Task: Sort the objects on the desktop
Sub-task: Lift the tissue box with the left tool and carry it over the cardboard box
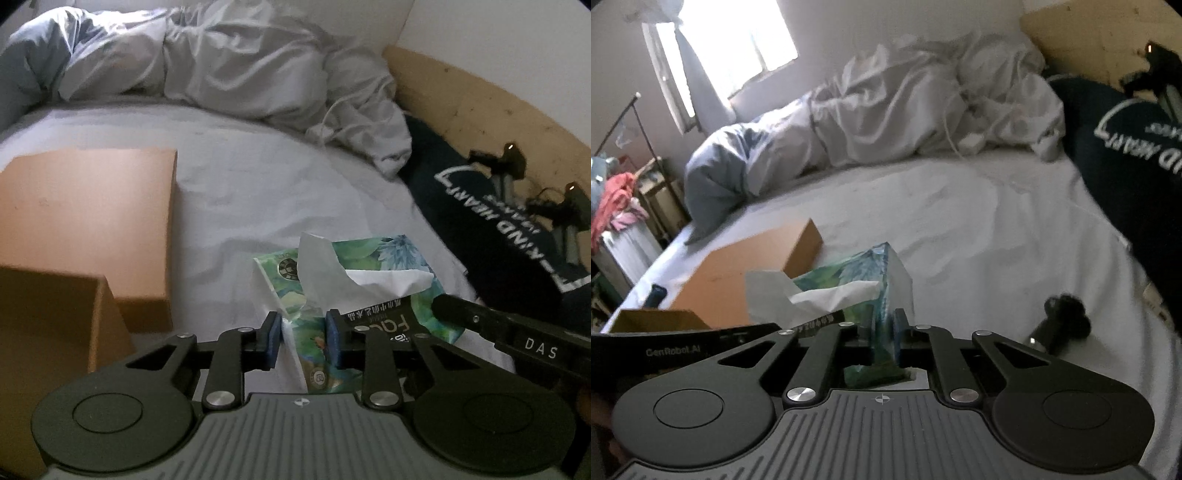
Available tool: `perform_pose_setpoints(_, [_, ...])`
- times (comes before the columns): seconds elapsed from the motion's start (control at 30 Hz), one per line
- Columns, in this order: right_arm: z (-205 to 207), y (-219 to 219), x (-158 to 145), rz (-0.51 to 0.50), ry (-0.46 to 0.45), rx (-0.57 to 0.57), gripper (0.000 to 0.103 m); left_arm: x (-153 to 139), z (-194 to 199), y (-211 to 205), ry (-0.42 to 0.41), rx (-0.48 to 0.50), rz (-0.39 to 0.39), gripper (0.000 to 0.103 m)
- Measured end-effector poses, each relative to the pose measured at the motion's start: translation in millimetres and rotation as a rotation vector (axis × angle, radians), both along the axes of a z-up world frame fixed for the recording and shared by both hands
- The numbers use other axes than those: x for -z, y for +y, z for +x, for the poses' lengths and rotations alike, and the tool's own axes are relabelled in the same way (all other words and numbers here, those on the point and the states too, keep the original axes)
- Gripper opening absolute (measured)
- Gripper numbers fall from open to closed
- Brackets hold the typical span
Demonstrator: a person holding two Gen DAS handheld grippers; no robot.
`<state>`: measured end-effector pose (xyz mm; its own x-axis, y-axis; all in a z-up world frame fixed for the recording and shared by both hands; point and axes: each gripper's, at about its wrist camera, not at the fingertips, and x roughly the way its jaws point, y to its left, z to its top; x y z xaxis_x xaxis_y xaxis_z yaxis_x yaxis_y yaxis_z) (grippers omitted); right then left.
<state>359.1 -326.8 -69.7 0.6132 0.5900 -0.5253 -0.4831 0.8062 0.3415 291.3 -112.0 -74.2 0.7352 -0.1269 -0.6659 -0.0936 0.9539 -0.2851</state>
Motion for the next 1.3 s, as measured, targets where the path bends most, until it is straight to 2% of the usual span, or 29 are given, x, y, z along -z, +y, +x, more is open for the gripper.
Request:
perform_pose_setpoints(0.33, [-38, 21, -57, -0.011, -0.075, -0.033, 0.01, -58, -33, 19, -0.114, -0.005, -0.022, 0.03])
perform_pose_setpoints(0.6, [-67, 39, -102, -0.019, -0.135, -0.06, 0.01, -95, -79, 53, -0.189, -0.049, -0.016, 0.029])
perform_pose_setpoints(0.63, [-62, 53, -101, -0.015, -0.143, -0.068, 0.01, -98, -86, 59, -0.195, -0.059, -0.015, 0.029])
perform_pose_setpoints(0.8, [-89, 91, -121, -0.01, -0.165, -0.14, 0.01, -114, -121, 90, -0.224, -0.108, -0.004, 0.029])
perform_pose_setpoints(1.0, [-119, 141, -130, -0.013, -0.164, -0.216, 0.01, -120, -154, 124, -0.237, -0.163, 0.034, 0.029])
perform_pose_setpoints(1.3, [-144, 188, -113, -0.015, -0.098, -0.24, 0.01, -108, -174, 159, -0.192, -0.183, 0.062, 0.028])
